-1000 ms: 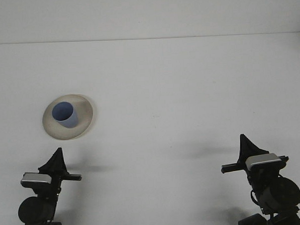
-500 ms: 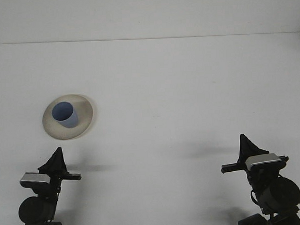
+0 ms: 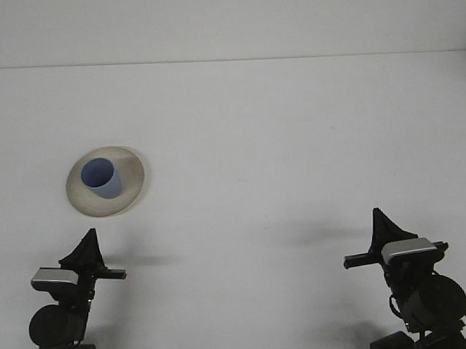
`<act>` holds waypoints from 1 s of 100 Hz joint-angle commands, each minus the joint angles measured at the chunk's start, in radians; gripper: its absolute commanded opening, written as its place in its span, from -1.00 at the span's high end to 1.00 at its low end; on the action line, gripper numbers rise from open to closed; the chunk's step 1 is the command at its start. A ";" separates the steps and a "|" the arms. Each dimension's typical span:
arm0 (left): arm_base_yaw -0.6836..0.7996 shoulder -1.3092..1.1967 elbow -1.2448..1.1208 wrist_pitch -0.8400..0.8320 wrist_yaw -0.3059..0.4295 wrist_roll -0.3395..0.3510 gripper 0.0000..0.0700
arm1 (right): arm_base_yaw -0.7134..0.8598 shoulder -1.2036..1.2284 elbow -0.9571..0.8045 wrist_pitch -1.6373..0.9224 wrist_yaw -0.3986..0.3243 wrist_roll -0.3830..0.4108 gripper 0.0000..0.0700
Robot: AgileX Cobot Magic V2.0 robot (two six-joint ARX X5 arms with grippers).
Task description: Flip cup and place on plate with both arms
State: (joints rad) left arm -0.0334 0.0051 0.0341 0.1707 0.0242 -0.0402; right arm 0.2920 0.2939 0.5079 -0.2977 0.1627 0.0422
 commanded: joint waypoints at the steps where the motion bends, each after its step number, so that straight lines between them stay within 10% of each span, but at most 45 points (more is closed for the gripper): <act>1: 0.000 0.000 -0.020 0.010 -0.003 -0.002 0.96 | -0.005 0.000 0.010 0.014 0.023 -0.068 1.00; 43: 0.000 0.000 -0.020 0.010 -0.003 -0.002 0.96 | -0.258 -0.211 -0.246 0.146 -0.092 -0.360 1.00; 100: 0.000 0.000 -0.020 0.010 -0.003 -0.002 0.96 | -0.278 -0.293 -0.495 0.357 -0.087 -0.327 1.00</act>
State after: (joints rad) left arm -0.0334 0.0055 0.0341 0.1707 0.0242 -0.0402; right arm 0.0135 0.0002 0.0147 0.0525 0.0738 -0.2981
